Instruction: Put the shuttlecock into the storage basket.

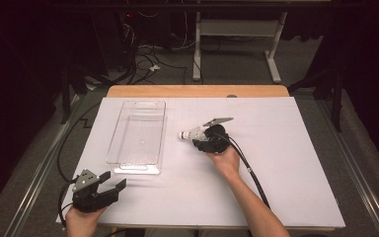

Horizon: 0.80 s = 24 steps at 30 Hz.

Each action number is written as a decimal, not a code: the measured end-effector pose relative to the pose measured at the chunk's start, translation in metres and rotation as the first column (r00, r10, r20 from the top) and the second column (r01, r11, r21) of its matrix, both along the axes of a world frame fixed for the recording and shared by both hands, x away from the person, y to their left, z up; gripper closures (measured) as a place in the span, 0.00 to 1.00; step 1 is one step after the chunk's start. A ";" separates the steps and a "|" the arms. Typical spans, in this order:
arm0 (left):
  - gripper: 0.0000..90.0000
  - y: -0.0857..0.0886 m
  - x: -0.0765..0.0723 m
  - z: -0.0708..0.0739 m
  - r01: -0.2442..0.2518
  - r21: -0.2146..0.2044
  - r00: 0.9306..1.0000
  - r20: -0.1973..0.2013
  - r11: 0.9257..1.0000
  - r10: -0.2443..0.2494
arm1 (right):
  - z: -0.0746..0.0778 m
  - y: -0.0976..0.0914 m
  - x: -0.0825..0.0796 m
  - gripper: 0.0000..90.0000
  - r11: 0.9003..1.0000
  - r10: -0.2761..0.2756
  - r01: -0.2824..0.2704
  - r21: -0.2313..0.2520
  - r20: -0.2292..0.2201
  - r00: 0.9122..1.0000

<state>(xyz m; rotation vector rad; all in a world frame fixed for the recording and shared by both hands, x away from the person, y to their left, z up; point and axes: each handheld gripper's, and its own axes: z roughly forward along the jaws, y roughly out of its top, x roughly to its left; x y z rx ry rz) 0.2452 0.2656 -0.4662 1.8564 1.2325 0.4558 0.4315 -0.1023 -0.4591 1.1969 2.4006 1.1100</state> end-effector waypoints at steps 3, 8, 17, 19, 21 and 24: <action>0.38 0.000 0.000 0.000 0.001 0.000 1.000 0.000 1.000 -0.001 | 0.001 0.002 0.001 0.72 1.000 0.002 -0.002 -0.008 -0.005 1.000; 0.38 0.000 0.000 0.000 0.001 0.000 1.000 0.001 1.000 -0.001 | 0.003 0.002 0.001 0.82 1.000 -0.002 0.002 -0.009 -0.005 1.000; 0.38 0.000 0.000 0.000 0.000 0.000 1.000 0.001 1.000 0.000 | 0.007 0.000 0.000 0.94 1.000 0.002 -0.002 0.009 -0.006 1.000; 0.38 0.000 0.000 0.000 0.001 0.000 1.000 0.001 1.000 -0.001 | 0.007 0.000 0.000 0.97 1.000 0.004 -0.004 0.009 -0.007 1.000; 0.38 0.000 0.000 0.000 0.001 0.000 1.000 0.002 1.000 -0.001 | 0.008 0.000 -0.001 0.98 1.000 0.006 -0.006 0.011 -0.009 1.000; 0.38 0.000 0.000 0.000 0.001 0.000 1.000 0.004 1.000 -0.001 | 0.008 0.000 -0.001 0.98 1.000 0.011 -0.011 0.010 -0.012 1.000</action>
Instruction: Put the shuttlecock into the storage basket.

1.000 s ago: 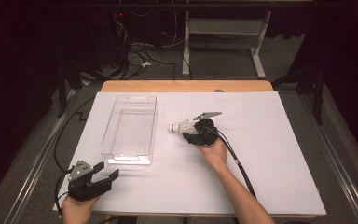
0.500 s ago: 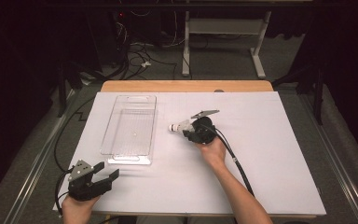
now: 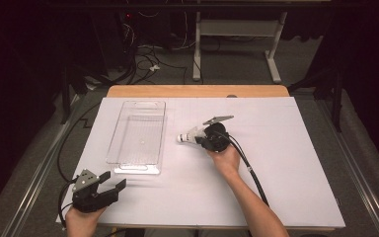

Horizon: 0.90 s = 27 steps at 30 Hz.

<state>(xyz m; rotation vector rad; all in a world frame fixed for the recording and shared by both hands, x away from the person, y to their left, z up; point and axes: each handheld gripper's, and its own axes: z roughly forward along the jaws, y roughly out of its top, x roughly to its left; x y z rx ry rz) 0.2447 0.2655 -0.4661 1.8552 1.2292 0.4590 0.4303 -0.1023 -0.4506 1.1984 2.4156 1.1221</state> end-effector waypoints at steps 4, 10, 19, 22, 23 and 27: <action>0.38 0.000 0.000 0.000 0.000 0.001 1.000 -0.002 1.000 0.000 | 0.002 -0.001 -0.001 0.99 1.000 0.000 0.000 0.004 0.003 1.000; 0.38 0.000 0.000 0.000 -0.002 0.001 1.000 -0.001 1.000 0.002 | 0.006 -0.002 -0.001 0.99 1.000 0.006 -0.006 0.016 0.009 1.000; 0.38 0.001 0.000 0.000 -0.004 0.001 1.000 -0.001 1.000 0.004 | 0.019 0.000 -0.006 0.99 0.999 0.032 -0.033 0.020 0.043 0.999; 0.38 0.001 0.000 0.000 -0.003 0.001 1.000 0.000 1.000 0.003 | 0.022 0.003 -0.006 0.99 0.999 0.041 -0.042 0.021 0.043 0.998; 0.38 0.001 0.000 0.000 -0.004 0.000 1.000 0.001 1.000 0.004 | 0.023 0.003 -0.006 0.99 0.999 0.044 -0.045 0.021 0.045 0.998; 0.38 0.001 0.000 0.000 -0.004 -0.004 1.000 0.001 1.000 0.004 | 0.025 0.005 -0.006 0.99 0.999 0.046 -0.048 0.023 0.049 0.998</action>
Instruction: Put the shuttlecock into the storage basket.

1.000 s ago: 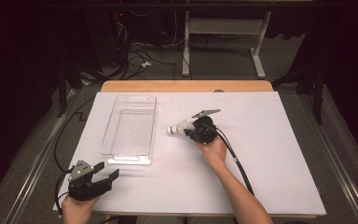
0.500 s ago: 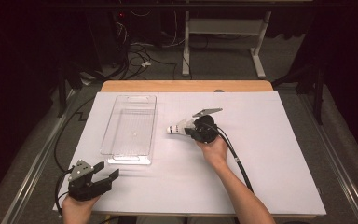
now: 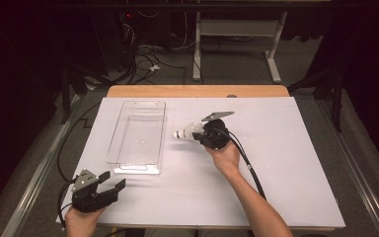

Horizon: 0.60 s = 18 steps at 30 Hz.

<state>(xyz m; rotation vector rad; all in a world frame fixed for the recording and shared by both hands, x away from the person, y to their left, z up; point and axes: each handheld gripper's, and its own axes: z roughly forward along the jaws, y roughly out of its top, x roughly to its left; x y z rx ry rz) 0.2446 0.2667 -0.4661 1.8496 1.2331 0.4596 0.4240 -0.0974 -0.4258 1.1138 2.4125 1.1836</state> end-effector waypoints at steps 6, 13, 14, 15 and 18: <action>0.38 0.000 0.000 0.000 -0.001 0.001 1.000 0.003 1.000 0.001 | 0.002 -0.002 0.000 0.99 1.000 0.002 -0.002 -0.002 0.002 1.000; 0.38 0.000 0.000 0.000 0.000 0.006 1.000 0.002 1.000 0.000 | 0.006 -0.006 0.000 0.99 1.000 0.000 0.000 -0.001 0.001 1.000; 0.38 0.000 0.000 0.000 0.001 0.007 1.000 0.002 1.000 -0.001 | 0.006 -0.006 0.000 0.99 1.000 0.001 -0.001 0.003 -0.002 1.000; 0.38 0.000 0.000 0.000 0.000 0.006 1.000 0.003 1.000 0.000 | 0.006 -0.006 0.000 0.99 1.000 0.001 -0.001 0.006 -0.002 1.000; 0.38 0.000 -0.001 0.000 -0.003 0.003 1.000 0.003 1.000 0.003 | 0.008 -0.006 -0.002 0.99 1.000 0.000 0.000 0.006 0.000 1.000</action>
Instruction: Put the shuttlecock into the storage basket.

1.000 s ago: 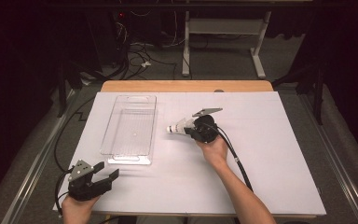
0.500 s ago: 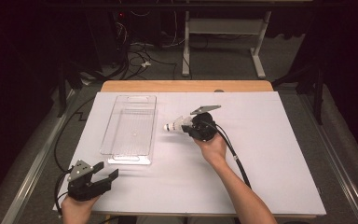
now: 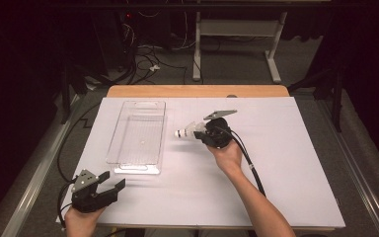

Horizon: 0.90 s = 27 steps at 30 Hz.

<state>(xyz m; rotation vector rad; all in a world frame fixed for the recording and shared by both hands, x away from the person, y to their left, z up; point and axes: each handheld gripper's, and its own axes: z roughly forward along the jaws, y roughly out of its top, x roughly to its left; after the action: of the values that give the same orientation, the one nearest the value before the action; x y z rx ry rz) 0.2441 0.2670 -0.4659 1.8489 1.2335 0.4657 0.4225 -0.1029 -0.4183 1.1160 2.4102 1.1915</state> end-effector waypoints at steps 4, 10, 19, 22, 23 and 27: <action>0.38 0.000 0.000 0.000 -0.002 0.001 1.000 0.000 1.000 0.002 | 0.002 0.000 0.000 0.99 1.000 0.003 -0.003 0.018 0.002 1.000; 0.38 0.000 0.000 0.000 0.003 0.002 1.000 0.000 1.000 -0.003 | 0.006 0.003 -0.002 0.99 1.000 0.015 -0.015 0.010 0.005 1.000; 0.38 0.000 0.000 0.000 0.004 0.001 1.000 0.000 1.000 -0.004 | 0.010 0.009 -0.002 0.99 0.999 0.030 -0.030 0.013 0.009 1.000; 0.38 0.000 0.000 0.000 0.005 0.002 1.000 -0.001 1.000 -0.005 | 0.011 0.010 -0.001 0.99 0.999 0.032 -0.032 0.014 0.006 0.999; 0.38 0.000 0.000 0.000 0.005 0.002 1.000 0.000 1.000 -0.005 | 0.012 0.011 -0.002 0.99 0.999 0.032 -0.032 0.014 0.003 0.999; 0.38 0.000 0.000 0.000 0.008 0.004 1.000 -0.001 1.000 -0.008 | 0.014 0.013 -0.003 0.99 0.999 0.041 -0.041 0.016 0.006 0.999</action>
<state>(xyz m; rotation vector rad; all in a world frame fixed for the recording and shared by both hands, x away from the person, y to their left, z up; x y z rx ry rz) 0.2438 0.2665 -0.4656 1.8572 1.2262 0.4638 0.4196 -0.0901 -0.4044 1.0712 2.4347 1.2271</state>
